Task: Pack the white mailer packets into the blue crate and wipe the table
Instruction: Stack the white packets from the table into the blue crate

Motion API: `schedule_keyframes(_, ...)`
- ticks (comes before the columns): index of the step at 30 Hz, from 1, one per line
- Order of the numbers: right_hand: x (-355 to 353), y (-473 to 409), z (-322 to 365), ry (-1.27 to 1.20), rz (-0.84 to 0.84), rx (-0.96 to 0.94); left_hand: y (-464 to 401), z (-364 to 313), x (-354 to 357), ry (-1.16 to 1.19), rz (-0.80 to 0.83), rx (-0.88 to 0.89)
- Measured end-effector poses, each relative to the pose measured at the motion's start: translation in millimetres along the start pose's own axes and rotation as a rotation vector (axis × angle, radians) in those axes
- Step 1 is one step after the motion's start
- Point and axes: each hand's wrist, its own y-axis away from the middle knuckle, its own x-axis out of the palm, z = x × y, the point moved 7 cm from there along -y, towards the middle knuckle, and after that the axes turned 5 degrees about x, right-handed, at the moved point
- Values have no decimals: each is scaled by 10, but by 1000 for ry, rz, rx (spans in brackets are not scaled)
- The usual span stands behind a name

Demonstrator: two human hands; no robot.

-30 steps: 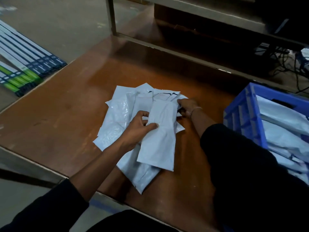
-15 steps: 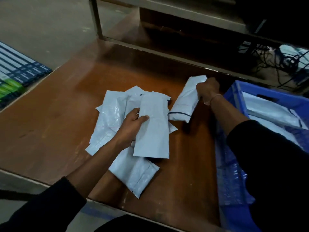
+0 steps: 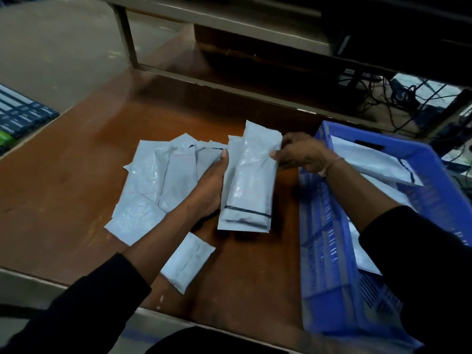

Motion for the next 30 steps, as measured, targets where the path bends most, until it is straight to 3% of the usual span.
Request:
schedule_keyframes(8,-340,301,-42,90,-43,-126,27,-110,359,-410,156,155)
schedule_keyframes(13,-812,662,100,222,-186,-307,55,-477,630,-699,222,336)
schedule_keyframes(17,-997,1031,214,154,11,-452,117,-832,1019,-868,426,464)
schedule_keyframes(20,-1230,1142,96,75,72,-454,122,-981,1315,-990,567,470)
schedule_keyframes(25,-1693,1315,-210,10,3,-407,143,-1033,1867,-1101,715,434)
schedule_keyframes(30,-2330,1514,-760,12,-171,-229,61,-969,2380,-1315,597,465)
